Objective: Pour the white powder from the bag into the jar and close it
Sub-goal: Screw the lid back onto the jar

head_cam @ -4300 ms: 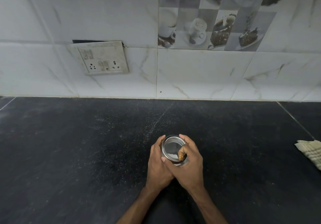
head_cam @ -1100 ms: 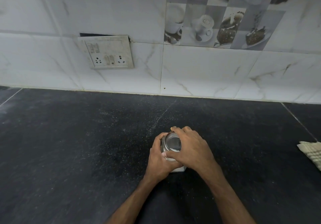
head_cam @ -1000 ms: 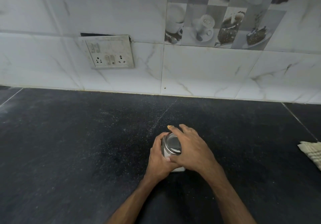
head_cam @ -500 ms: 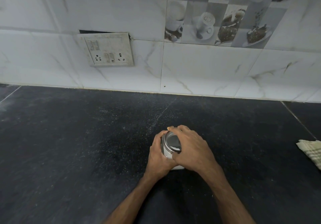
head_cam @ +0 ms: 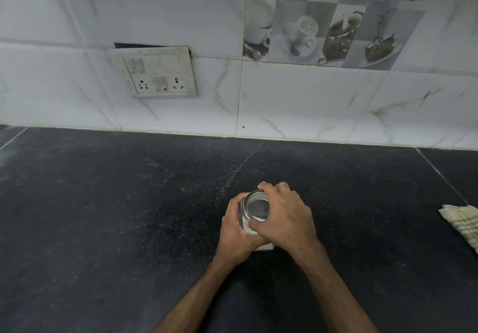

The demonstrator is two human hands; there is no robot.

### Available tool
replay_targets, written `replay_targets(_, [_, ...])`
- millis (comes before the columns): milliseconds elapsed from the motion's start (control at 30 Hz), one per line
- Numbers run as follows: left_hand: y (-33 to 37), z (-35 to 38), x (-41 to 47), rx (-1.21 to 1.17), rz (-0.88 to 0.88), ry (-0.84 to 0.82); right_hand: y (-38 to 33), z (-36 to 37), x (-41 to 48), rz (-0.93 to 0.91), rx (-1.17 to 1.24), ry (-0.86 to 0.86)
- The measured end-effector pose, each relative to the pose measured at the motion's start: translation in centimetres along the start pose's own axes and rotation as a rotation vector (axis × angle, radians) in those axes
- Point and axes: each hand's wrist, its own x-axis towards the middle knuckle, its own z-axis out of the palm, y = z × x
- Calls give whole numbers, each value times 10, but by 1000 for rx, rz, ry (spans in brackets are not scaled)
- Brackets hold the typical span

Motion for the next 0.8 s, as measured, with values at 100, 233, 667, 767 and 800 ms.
replay_targets(100, [0, 0, 0, 10, -1, -1, 2, -1, -1, -5, 18, -22])
replay_targets(233, [1, 1, 0, 2, -3, 14, 0, 0, -5, -33, 10, -2])
replay_targets(667, [0, 0, -1, 18, -5, 0, 3, 0, -3, -11, 19, -26])
replay_targets(767, [-1, 0, -1, 30, -7, 0, 2, 0, -4, -66, 11, -53])
replay_targets(800, [-1, 0, -1, 26, -7, 1, 1, 1, -4, -58, 4, -40])
